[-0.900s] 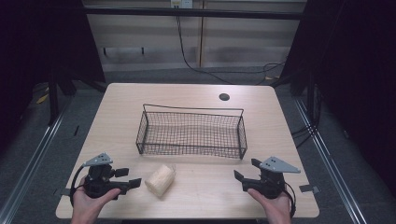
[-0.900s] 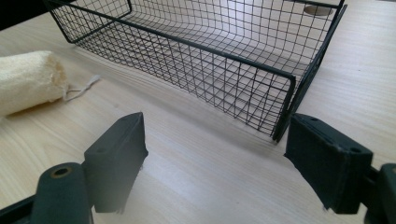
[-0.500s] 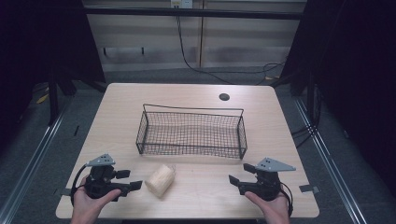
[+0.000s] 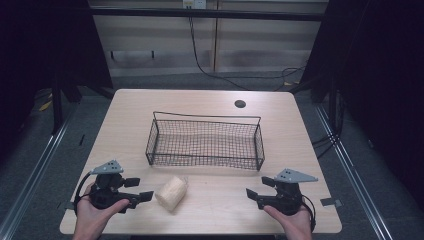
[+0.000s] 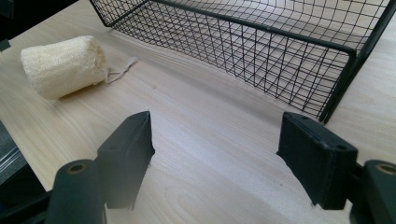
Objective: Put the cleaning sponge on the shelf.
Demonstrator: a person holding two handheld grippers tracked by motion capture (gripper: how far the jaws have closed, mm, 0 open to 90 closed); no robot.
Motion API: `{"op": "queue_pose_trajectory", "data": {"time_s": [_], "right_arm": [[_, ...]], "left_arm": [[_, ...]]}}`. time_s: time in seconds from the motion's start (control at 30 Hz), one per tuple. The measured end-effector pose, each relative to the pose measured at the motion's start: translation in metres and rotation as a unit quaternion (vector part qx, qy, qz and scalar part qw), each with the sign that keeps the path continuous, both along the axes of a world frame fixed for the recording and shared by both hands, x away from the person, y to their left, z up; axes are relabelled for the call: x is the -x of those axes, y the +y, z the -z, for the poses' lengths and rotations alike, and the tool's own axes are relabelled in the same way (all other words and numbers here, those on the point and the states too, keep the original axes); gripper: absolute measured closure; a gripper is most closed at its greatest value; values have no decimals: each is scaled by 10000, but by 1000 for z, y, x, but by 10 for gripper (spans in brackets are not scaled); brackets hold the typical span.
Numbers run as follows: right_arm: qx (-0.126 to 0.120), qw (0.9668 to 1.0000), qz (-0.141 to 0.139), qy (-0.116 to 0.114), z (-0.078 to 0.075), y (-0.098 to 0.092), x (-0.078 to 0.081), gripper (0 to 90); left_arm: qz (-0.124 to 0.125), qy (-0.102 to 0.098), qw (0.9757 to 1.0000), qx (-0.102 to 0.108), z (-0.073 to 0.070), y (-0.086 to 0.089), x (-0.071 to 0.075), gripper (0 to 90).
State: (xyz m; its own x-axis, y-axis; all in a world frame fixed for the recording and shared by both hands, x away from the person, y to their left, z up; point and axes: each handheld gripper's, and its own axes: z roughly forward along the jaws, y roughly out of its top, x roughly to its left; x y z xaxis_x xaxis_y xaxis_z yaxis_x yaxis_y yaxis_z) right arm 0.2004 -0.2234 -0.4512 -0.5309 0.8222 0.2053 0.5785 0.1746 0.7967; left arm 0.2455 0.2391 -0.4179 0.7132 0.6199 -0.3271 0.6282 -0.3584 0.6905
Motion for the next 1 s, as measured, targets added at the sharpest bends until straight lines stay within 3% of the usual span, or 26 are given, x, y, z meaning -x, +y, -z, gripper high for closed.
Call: {"op": "queue_pose_trajectory", "data": {"time_s": [0.07,0.4,0.47,0.7,0.8,0.93,1.0], "right_arm": [[-11,10000,16,21,0,0,0,254],[-4,10000,-98,-12,0,1,1,233],[-1,9999,-112,-6,0,3,1,229],[71,9999,-152,-2,0,4,2,208],[47,9999,-137,9,0,3,1,204],[45,9998,-169,81,2,4,2,198],[22,9997,-200,119,2,5,2,198]], "left_arm": [[144,51,9998,-117,-3,-4,-1,281],[300,35,9984,-487,-20,-24,-1,267],[450,116,9968,-653,-22,-32,-5,266],[418,278,9945,-917,-21,-45,-16,251],[481,436,9916,-1118,-23,-51,-23,236],[429,361,9914,-1180,-29,-54,-28,233],[523,512,9902,-1191,-30,-55,-32,236]]}}
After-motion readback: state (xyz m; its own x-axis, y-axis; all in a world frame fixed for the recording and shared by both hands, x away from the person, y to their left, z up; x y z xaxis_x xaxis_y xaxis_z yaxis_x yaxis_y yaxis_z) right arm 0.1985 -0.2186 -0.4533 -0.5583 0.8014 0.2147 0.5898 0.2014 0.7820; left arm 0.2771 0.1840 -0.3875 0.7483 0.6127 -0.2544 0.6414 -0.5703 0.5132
